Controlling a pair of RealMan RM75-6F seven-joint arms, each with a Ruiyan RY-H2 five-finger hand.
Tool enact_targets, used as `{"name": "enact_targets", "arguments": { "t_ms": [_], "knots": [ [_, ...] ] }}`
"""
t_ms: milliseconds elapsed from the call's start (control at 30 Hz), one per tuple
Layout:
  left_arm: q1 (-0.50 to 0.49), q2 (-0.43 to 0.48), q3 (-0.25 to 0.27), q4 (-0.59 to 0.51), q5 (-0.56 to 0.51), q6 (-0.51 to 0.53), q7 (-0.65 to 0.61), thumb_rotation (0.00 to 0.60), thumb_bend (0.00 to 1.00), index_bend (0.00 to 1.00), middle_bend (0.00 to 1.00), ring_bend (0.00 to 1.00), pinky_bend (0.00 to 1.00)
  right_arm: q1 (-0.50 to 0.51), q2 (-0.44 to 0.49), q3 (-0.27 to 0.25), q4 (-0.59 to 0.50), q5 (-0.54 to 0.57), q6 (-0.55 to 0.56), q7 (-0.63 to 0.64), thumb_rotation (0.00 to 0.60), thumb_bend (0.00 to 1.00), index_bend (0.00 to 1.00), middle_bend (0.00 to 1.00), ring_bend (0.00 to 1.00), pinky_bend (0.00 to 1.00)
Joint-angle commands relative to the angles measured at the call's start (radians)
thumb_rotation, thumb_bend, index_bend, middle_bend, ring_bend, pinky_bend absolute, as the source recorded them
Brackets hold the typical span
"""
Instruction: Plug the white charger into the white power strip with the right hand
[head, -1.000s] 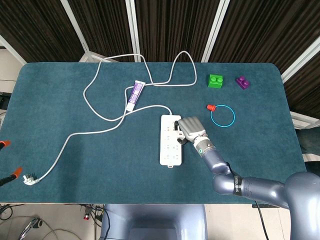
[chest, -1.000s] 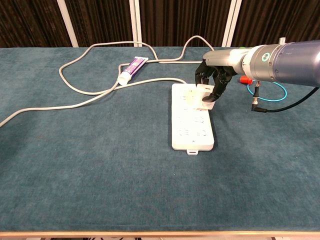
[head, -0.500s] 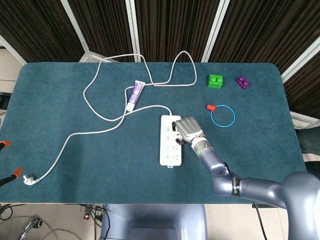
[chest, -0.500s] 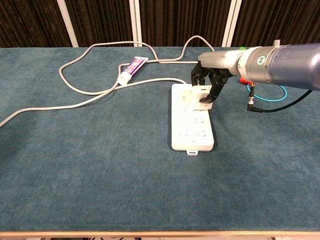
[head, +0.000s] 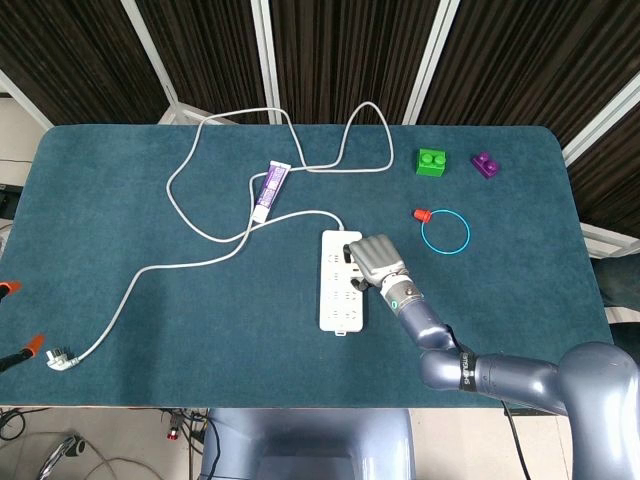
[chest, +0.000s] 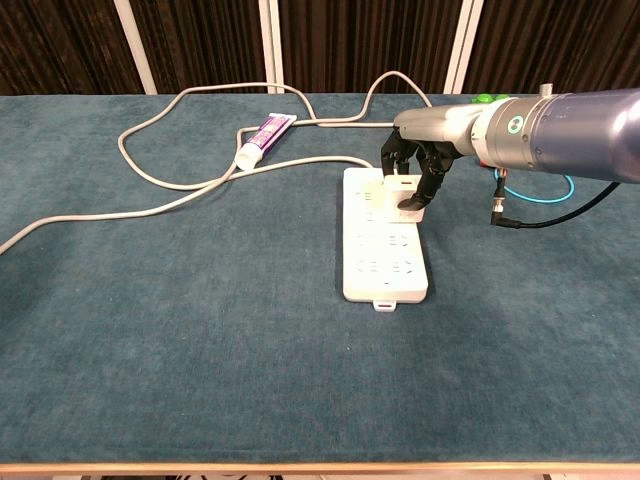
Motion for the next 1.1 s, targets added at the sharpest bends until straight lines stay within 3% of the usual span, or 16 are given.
{"name": "enact_targets", "arguments": {
  "t_ms": [33, 1100],
  "knots": [
    [0.000, 0.000, 0.001, -0.001, 0.001, -0.001, 0.000, 0.600, 0.13, 0.27, 0.08, 0.03, 0.09, 0.002, 0.001, -0.002, -0.002, 0.003, -0.001, -0.003, 0.600, 0.50, 0.86, 0.66, 0.64, 0.45],
    [0.001, 0.004, -0.003, 0.003, -0.005, 0.000, -0.010, 0.600, 0.13, 0.27, 0.08, 0.03, 0.09, 0.008, -0.042, -0.015, 0.033, 0.009, 0.026, -0.050, 0.600, 0.52, 0.97, 0.74, 0.70, 0.45]
  ]
}}
